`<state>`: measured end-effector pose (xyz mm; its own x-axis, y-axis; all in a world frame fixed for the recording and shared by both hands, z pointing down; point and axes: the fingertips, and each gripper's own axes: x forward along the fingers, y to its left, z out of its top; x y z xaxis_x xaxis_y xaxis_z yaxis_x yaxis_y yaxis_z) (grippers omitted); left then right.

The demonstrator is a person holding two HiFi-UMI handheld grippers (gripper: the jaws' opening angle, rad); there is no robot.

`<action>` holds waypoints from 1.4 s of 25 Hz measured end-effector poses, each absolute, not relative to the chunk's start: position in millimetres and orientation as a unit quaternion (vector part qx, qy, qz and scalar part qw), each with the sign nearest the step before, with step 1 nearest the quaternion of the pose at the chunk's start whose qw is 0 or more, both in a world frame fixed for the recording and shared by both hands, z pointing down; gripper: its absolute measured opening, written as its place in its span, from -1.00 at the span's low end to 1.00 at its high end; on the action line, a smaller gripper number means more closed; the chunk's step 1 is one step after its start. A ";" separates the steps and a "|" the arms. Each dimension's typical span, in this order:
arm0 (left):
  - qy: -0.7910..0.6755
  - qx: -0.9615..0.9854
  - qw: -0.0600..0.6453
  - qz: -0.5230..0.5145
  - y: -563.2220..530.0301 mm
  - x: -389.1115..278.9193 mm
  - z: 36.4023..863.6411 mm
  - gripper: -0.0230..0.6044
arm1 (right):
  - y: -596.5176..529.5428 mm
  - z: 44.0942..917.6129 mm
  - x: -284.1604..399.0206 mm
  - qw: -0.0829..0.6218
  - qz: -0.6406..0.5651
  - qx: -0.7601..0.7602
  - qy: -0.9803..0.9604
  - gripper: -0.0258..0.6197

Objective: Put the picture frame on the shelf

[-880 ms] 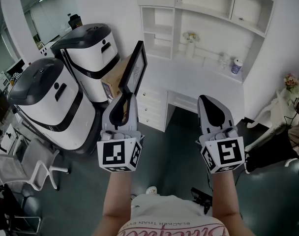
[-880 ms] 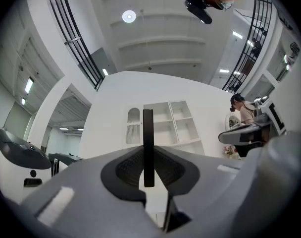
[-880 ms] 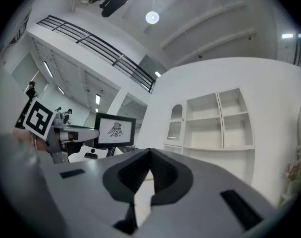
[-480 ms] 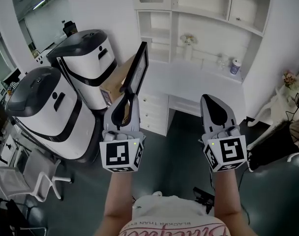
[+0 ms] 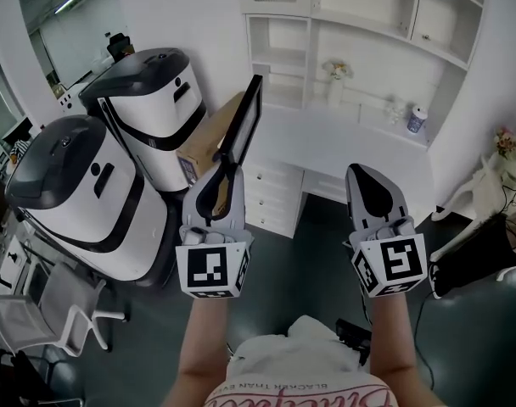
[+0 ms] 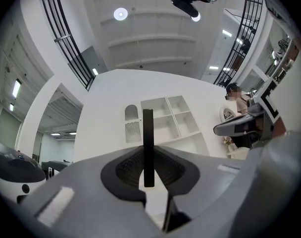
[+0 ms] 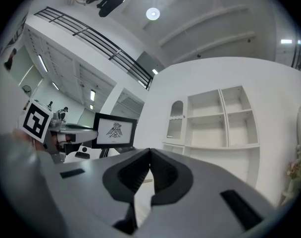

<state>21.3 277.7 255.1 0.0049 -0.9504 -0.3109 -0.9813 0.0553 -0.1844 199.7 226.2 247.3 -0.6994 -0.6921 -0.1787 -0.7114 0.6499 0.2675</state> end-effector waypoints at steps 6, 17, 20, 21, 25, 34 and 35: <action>0.710 -0.682 0.167 0.049 253.6 -5.7 260.8 -0.72 | 201.7 251.6 176.0 0.020 0.165 -0.383 0.909 -0.90; 0.716 -0.677 0.167 0.045 177.4 -40.9 262.0 -0.72 | 123.2 252.5 137.9 0.024 0.167 -0.372 0.913 -0.90; 0.716 -0.676 0.167 0.041 149.1 -49.4 261.1 -0.72 | 93.2 252.8 129.0 0.025 0.164 -0.372 0.913 -0.90; 0.716 -0.677 0.167 0.040 138.9 -52.0 261.4 -0.72 | 82.3 253.0 126.5 0.025 0.162 -0.373 0.913 -0.90; 0.716 -0.677 0.168 0.033 96.7 -61.9 260.2 -0.72 | 38.0 253.0 115.7 0.026 0.159 -0.372 0.914 -0.90; 0.721 -0.671 0.173 0.027 4.1 -84.4 254.7 -0.72 | -64.2 256.6 95.7 0.028 0.146 -0.371 0.917 -0.90; 0.723 -0.669 0.170 0.029 -5.9 -87.5 254.8 -0.72 | -74.1 258.3 94.6 0.027 0.144 -0.370 0.917 -0.90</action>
<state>-87.5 -5.9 254.8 -0.0484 -0.9572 -0.2854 -0.9772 0.1044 -0.1847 94.6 -74.1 258.3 -0.7248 -0.6711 -0.1558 -0.6866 0.6849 0.2441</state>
